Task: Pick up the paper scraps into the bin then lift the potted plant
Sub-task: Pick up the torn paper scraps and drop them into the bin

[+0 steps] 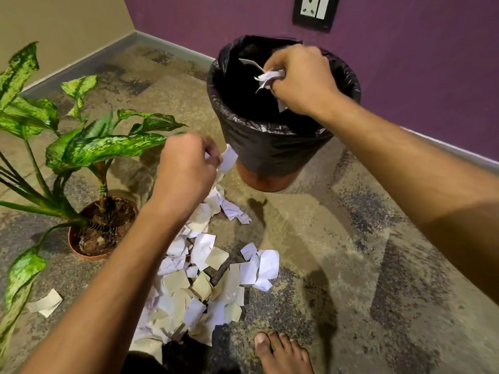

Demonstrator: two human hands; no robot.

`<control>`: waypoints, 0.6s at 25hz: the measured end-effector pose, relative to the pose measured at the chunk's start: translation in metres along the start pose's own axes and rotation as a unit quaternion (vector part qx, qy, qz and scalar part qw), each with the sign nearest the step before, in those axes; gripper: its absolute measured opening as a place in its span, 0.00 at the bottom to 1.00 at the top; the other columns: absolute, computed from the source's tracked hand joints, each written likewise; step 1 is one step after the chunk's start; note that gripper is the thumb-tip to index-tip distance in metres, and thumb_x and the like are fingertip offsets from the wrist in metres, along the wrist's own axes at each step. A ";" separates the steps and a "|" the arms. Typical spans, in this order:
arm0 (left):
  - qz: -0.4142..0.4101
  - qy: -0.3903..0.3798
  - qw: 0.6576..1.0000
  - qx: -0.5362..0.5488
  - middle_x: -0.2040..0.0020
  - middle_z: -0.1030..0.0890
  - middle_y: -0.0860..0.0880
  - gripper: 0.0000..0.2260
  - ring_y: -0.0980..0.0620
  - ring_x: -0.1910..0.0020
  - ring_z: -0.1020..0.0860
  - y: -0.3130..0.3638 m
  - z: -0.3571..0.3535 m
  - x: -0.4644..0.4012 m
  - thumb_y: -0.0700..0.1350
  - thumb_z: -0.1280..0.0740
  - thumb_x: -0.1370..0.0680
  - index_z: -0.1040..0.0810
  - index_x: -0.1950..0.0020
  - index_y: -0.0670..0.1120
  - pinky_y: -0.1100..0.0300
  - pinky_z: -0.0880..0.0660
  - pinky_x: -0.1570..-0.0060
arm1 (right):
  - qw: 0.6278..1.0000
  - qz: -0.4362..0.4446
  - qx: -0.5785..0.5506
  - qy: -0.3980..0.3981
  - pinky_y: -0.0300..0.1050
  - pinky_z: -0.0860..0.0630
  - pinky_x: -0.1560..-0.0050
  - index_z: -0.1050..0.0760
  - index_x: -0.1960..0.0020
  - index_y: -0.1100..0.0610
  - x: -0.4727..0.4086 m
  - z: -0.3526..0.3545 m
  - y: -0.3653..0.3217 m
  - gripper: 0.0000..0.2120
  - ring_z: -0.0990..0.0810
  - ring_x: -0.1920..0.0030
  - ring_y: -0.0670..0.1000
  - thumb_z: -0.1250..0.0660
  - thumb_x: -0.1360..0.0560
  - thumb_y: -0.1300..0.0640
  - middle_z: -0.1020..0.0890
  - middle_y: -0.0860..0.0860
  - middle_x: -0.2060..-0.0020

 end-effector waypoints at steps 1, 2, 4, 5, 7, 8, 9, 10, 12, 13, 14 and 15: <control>-0.018 0.020 1.000 0.004 0.65 0.21 0.50 0.08 0.56 0.69 0.28 0.011 0.013 -0.001 0.37 0.33 0.27 0.17 0.62 0.47 0.65 0.37 0.66 | 1.000 -0.006 0.004 -0.012 0.47 0.25 0.41 0.18 0.44 0.53 0.000 -0.003 0.004 0.14 0.21 0.42 0.56 0.35 0.27 0.61 0.17 0.53 0.46; -0.035 0.042 0.998 0.010 0.68 0.23 0.52 0.08 0.60 0.72 0.31 0.022 0.026 -0.002 0.38 0.32 0.28 0.18 0.64 0.48 0.67 0.40 0.69 | 1.000 -0.011 0.008 -0.021 0.48 0.27 0.37 0.20 0.41 0.52 0.001 -0.005 0.008 0.17 0.23 0.38 0.56 0.36 0.27 0.62 0.18 0.53 0.42; -0.058 0.083 0.994 0.032 0.72 0.28 0.59 0.07 0.65 0.73 0.32 0.043 0.047 -0.006 0.41 0.29 0.28 0.19 0.65 0.49 0.70 0.37 0.68 | 0.999 -0.018 0.019 -0.024 0.49 0.32 0.33 0.23 0.36 0.52 0.003 -0.006 0.014 0.23 0.27 0.33 0.56 0.36 0.29 0.66 0.21 0.53 0.36; -0.062 0.099 0.992 0.040 0.73 0.29 0.61 0.07 0.67 0.73 0.32 0.052 0.053 -0.011 0.43 0.29 0.28 0.19 0.66 0.49 0.74 0.36 0.67 | 0.999 -0.018 0.021 -0.020 0.50 0.33 0.32 0.24 0.35 0.52 0.004 -0.006 0.016 0.25 0.28 0.33 0.56 0.37 0.29 0.67 0.22 0.52 0.36; -0.062 0.108 0.992 0.028 0.72 0.28 0.59 0.06 0.64 0.72 0.31 0.066 0.054 -0.025 0.43 0.29 0.27 0.19 0.65 0.49 0.78 0.36 0.68 | 1.000 -0.015 0.013 0.002 0.50 0.32 0.33 0.24 0.34 0.52 0.006 0.000 0.020 0.25 0.27 0.34 0.55 0.37 0.29 0.66 0.21 0.52 0.37; -0.062 0.103 0.993 0.016 0.70 0.26 0.56 0.06 0.60 0.70 0.28 0.071 0.050 -0.035 0.43 0.30 0.27 0.19 0.64 0.48 0.75 0.36 0.70 | 1.000 -0.017 0.003 0.018 0.49 0.31 0.34 0.24 0.35 0.52 0.007 0.003 0.021 0.24 0.25 0.35 0.54 0.37 0.29 0.66 0.20 0.51 0.38; -0.061 0.097 0.993 0.008 0.68 0.23 0.53 0.05 0.57 0.68 0.26 0.075 0.044 -0.046 0.42 0.30 0.27 0.19 0.63 0.47 0.72 0.36 0.70 | 0.999 -0.019 -0.009 0.034 0.48 0.30 0.35 0.24 0.35 0.52 0.007 0.007 0.022 0.24 0.24 0.37 0.53 0.38 0.29 0.66 0.20 0.50 0.39; -0.064 0.090 0.994 0.003 0.66 0.21 0.50 0.05 0.52 0.65 0.23 0.078 0.039 -0.055 0.41 0.32 0.27 0.18 0.62 0.46 0.68 0.32 0.68 | 0.998 -0.020 -0.021 0.049 0.48 0.28 0.36 0.23 0.36 0.51 0.008 0.011 0.023 0.23 0.22 0.39 0.52 0.38 0.28 0.65 0.19 0.50 0.40; -0.078 0.080 0.994 -0.007 0.62 0.18 0.45 0.05 0.46 0.61 0.20 0.085 0.028 -0.068 0.40 0.34 0.26 0.18 0.59 0.44 0.57 0.24 0.61 | 0.996 -0.012 -0.041 0.074 0.48 0.26 0.37 0.22 0.38 0.51 0.012 0.016 0.020 0.21 0.20 0.43 0.49 0.38 0.28 0.64 0.18 0.48 0.41; -0.089 0.078 0.993 -0.011 0.59 0.17 0.44 0.05 0.45 0.58 0.19 0.088 0.024 -0.073 0.40 0.34 0.26 0.18 0.57 0.44 0.56 0.25 0.60 | 0.995 -0.004 -0.048 0.083 0.48 0.26 0.38 0.22 0.38 0.51 0.013 0.017 0.018 0.20 0.20 0.44 0.48 0.38 0.27 0.63 0.18 0.47 0.42; -0.100 0.076 0.992 -0.011 0.56 0.17 0.44 0.05 0.46 0.56 0.20 0.090 0.021 -0.075 0.41 0.32 0.26 0.18 0.54 0.44 0.58 0.27 0.59 | 0.994 0.005 -0.055 0.093 0.48 0.25 0.38 0.22 0.38 0.51 0.015 0.019 0.014 0.19 0.20 0.44 0.47 0.37 0.27 0.63 0.18 0.47 0.42; -0.111 0.070 0.991 -0.006 0.52 0.17 0.45 0.07 0.47 0.53 0.20 0.092 0.017 -0.077 0.43 0.31 0.26 0.18 0.50 0.45 0.60 0.28 0.58 | 0.993 0.012 -0.061 0.104 0.46 0.25 0.37 0.22 0.39 0.51 0.016 0.020 0.011 0.18 0.20 0.43 0.46 0.37 0.26 0.63 0.18 0.47 0.43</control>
Point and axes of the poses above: each hand's wrist, its own x-axis away from the middle knuckle, its own z-axis out of the back of the hand, y = z × x, the point moved 5 cm from there along -x, towards the middle knuckle
